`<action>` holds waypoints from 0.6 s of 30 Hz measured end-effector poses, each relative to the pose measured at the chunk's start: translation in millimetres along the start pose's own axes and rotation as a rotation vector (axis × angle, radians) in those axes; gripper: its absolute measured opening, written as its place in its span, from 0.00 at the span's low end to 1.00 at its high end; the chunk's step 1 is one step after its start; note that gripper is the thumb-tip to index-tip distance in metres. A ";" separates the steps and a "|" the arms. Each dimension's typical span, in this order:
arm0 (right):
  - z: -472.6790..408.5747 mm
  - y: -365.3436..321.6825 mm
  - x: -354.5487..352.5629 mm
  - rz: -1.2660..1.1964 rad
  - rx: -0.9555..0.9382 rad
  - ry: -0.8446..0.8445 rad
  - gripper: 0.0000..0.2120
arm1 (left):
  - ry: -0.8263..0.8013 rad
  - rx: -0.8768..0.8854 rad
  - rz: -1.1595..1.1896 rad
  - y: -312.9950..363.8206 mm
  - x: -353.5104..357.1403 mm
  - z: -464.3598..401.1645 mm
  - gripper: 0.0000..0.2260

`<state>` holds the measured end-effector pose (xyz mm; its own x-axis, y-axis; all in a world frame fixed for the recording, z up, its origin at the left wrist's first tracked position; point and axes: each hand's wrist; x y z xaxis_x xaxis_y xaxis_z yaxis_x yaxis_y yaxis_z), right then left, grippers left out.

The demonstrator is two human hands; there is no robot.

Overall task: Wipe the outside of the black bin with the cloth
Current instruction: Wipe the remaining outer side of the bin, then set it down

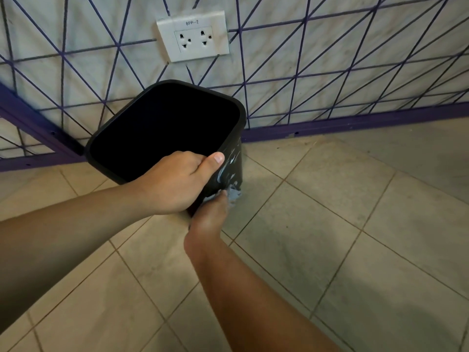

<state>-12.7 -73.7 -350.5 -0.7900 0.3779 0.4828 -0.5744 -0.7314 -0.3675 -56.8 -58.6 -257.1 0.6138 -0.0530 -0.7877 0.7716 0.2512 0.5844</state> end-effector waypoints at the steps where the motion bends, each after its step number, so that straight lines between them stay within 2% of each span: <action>1: -4.8 -2.2 0.8 0.000 0.007 0.014 0.33 | 0.002 -0.002 0.001 -0.7 0.5 -0.2 0.34; 2: -2.9 -2.2 2.9 -0.008 -0.008 -0.011 0.35 | 0.002 -0.001 -0.001 -1.7 0.3 -0.3 0.34; 4: 13.1 7.3 8.7 0.004 -0.027 -0.138 0.50 | 0.005 0.016 -0.007 -0.3 -0.4 -0.4 0.30; 5: 14.8 13.6 10.3 0.008 -0.020 -0.157 0.55 | 0.002 0.023 -0.009 0.8 -0.3 -0.8 0.29; 6: 11.2 16.6 10.8 -0.002 -0.024 -0.129 0.57 | 0.002 0.025 -0.018 1.0 -0.2 -1.7 0.29; 7: 3.8 13.8 10.3 -0.012 -0.026 -0.095 0.54 | 0.008 0.022 -0.025 0.2 -0.2 -3.2 0.31; 9: -13.9 0.6 7.4 -0.024 0.007 -0.019 0.43 | 0.013 0.017 -0.033 -1.5 -1.6 -5.9 0.35; 11: -17.4 -3.8 3.9 -0.046 0.011 0.001 0.35 | 0.012 0.022 -0.047 -2.9 -1.9 -7.1 0.36; 13: -0.3 4.8 9.0 -0.003 -0.007 -0.114 0.36 | 0.018 0.025 -0.054 -1.9 -3.0 -6.9 0.34; 15: 5.3 11.2 10.2 -0.029 -0.034 -0.177 0.49 | -0.007 0.016 -0.046 -1.3 -2.9 -7.8 0.34; 16: 1.4 9.0 10.7 -0.025 -0.034 -0.133 0.51 | -0.016 0.004 -0.043 -0.3 -2.8 -8.5 0.34; 18: -12.1 -3.3 9.7 -0.045 0.002 -0.019 0.40 | 0.002 -0.010 -0.049 1.7 -3.7 -9.6 0.32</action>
<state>-21.1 -60.7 -354.2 -0.7588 0.3999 0.5140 -0.6093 -0.7148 -0.3434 -59.3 -48.8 -255.1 0.5752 -0.0630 -0.8156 0.7989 0.2578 0.5434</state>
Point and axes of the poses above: each hand's wrist, its own z-axis away from the middle knuckle, its own x-axis out of the palm, y = z × x, and after that the axes turned 3 degrees about z, right-handed
